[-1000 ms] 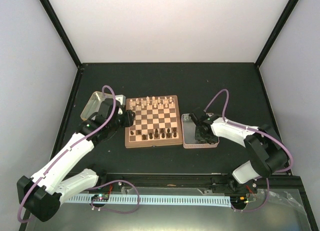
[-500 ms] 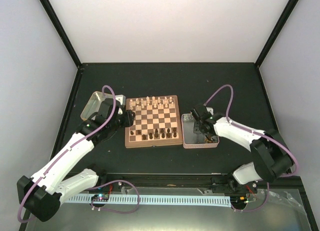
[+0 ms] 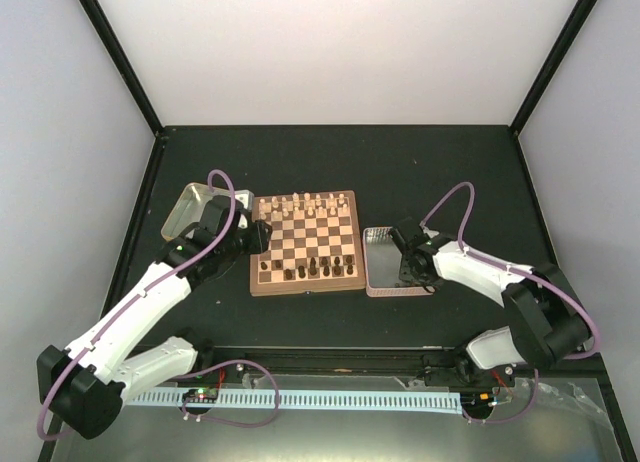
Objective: Set up the chess pieces on the board
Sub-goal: Pick up the chess piece from the storage box.
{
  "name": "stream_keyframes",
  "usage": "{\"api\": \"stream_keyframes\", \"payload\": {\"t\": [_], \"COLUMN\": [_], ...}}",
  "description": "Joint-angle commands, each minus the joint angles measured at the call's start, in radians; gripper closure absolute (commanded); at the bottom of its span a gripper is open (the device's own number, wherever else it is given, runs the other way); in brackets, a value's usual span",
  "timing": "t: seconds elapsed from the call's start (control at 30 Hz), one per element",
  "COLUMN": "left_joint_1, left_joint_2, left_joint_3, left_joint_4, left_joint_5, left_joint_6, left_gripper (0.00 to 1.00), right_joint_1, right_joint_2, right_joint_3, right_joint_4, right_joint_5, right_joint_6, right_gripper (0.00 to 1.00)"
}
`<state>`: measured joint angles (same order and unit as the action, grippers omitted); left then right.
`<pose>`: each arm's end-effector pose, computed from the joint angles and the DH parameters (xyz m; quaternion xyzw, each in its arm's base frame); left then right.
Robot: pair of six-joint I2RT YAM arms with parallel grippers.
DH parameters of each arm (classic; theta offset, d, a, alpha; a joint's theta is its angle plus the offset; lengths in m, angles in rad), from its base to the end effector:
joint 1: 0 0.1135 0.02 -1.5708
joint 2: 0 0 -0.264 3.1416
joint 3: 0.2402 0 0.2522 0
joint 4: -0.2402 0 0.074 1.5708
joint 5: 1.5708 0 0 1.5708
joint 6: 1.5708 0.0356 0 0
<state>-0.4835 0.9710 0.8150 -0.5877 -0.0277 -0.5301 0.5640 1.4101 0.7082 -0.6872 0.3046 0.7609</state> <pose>0.1801 -0.0935 0.2784 -0.0269 0.9152 -0.1840 0.3575 0.1942 0.1102 0.1556 0.1105 0.9782 -0.0640 0.1636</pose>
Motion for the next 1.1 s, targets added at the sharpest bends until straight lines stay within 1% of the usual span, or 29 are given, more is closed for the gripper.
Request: {"api": "stream_keyframes", "payload": {"t": [0.0,0.07,0.23,0.33,0.47,0.63,0.8,0.93,1.0,1.07], "left_joint_1": [0.008,0.008,0.008,0.007,0.008,0.008,0.008,0.008,0.008,0.008], "left_joint_2": [0.009,0.009,0.013,0.010,0.001,-0.016,-0.023,-0.017,-0.014,-0.011], "left_joint_3": [0.032,0.031,0.034,0.036,0.034,0.023,-0.011,-0.023,-0.027,-0.029], "left_joint_4": [0.017,0.020,0.018,0.014,0.016,0.063,0.155,0.206,0.225,0.246], "left_joint_5": [0.021,0.022,0.028,0.028,0.036,0.110,0.236,0.312,0.343,0.382], "left_joint_6": [0.018,0.018,0.018,0.018,0.020,0.028,0.021,0.012,0.008,-0.007], "left_gripper": [0.51,0.51,0.51,0.51,0.51,0.51,0.49,0.47,0.46,0.45], "right_joint_1": [-0.011,-0.019,-0.057,-0.061,-0.061,-0.060,-0.061,-0.059,-0.059,-0.057], "right_joint_2": [0.011,0.013,0.028,0.031,-0.003,-0.078,-0.150,-0.175,-0.188,-0.210], "right_joint_3": [-0.017,-0.024,-0.039,-0.030,-0.017,0.000,-0.006,-0.003,-0.007,-0.024], "right_joint_4": [0.036,0.057,0.132,0.171,0.230,0.323,0.433,0.468,0.491,0.544], "right_joint_5": [-0.090,-0.129,-0.180,-0.164,-0.136,-0.153,-0.268,-0.314,-0.352,-0.423], "right_joint_6": [0.009,-0.005,-0.039,-0.068,-0.112,-0.161,-0.188,-0.190,-0.211,-0.252], "right_gripper": [0.59,0.65,0.85,0.90,0.91,0.92,0.92,0.92,0.92,0.92]}}
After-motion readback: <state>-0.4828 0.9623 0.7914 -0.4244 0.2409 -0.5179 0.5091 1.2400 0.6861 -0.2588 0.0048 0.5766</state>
